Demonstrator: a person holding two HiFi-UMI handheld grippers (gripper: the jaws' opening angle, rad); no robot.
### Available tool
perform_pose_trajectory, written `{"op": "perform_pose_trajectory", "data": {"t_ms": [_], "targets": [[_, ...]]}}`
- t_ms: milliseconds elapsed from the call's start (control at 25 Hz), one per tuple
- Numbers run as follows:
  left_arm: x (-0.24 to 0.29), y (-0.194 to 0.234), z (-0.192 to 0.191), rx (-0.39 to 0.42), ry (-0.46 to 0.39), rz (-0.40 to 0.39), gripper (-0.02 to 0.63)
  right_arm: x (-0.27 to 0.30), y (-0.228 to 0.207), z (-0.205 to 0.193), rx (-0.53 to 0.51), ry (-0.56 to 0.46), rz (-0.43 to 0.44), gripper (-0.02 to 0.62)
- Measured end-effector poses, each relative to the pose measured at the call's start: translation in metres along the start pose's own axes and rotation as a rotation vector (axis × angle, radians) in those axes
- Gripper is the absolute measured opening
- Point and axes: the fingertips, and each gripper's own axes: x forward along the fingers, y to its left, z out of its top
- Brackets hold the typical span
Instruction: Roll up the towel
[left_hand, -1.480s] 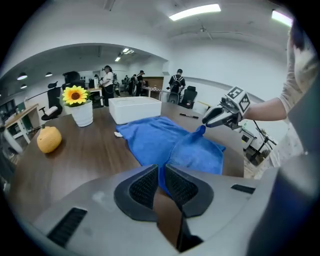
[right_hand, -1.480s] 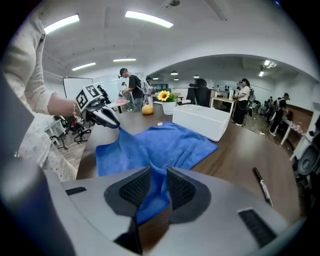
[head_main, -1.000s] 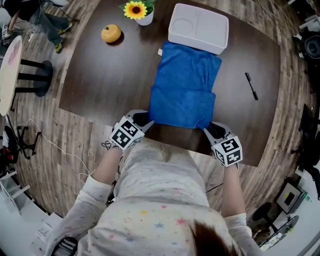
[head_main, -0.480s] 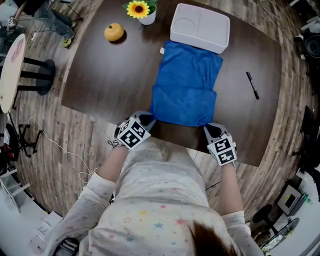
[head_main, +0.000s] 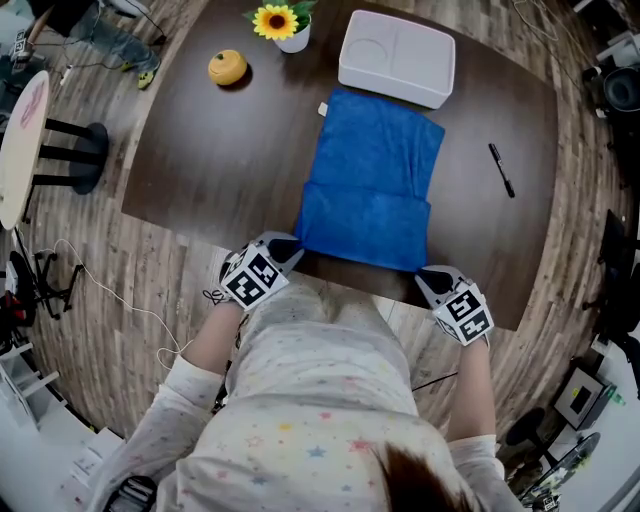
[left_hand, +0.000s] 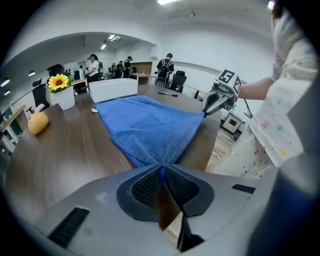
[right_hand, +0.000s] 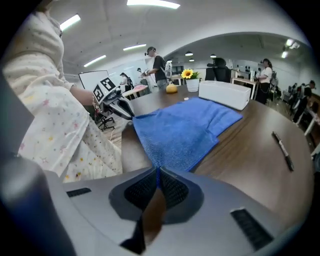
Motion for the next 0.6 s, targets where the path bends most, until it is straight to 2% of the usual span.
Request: {"op": "perform_pose_trajectory", "data": {"t_ms": [120,240,440,520,600], "targets": [[0.002,-0.007,-0.013,-0.056,0.023,-0.022,0.05,0.007,0.012,-0.015,0.038,0.041,0.04,0.04],[-0.004,-0.006,-0.02,-0.09,0.025,-0.009,0.114,0.004,0.014,-0.017,0.061,0.041,0.038,0.091],[-0.014,0.005,-0.022,-0.129,-0.007,0.032,0.118,-0.009,0.005,-0.001,0.089,-0.017,0.004,0.098],[-0.013,0.01,-0.015,-0.154,-0.035,0.039,0.118,-0.009,-0.001,0.006,0.094,-0.033,-0.012,0.097],[-0.008,0.012,-0.005,-0.146,-0.048,0.041,0.117,-0.005,-0.003,0.012,0.09,-0.041,-0.024,0.097]]}}
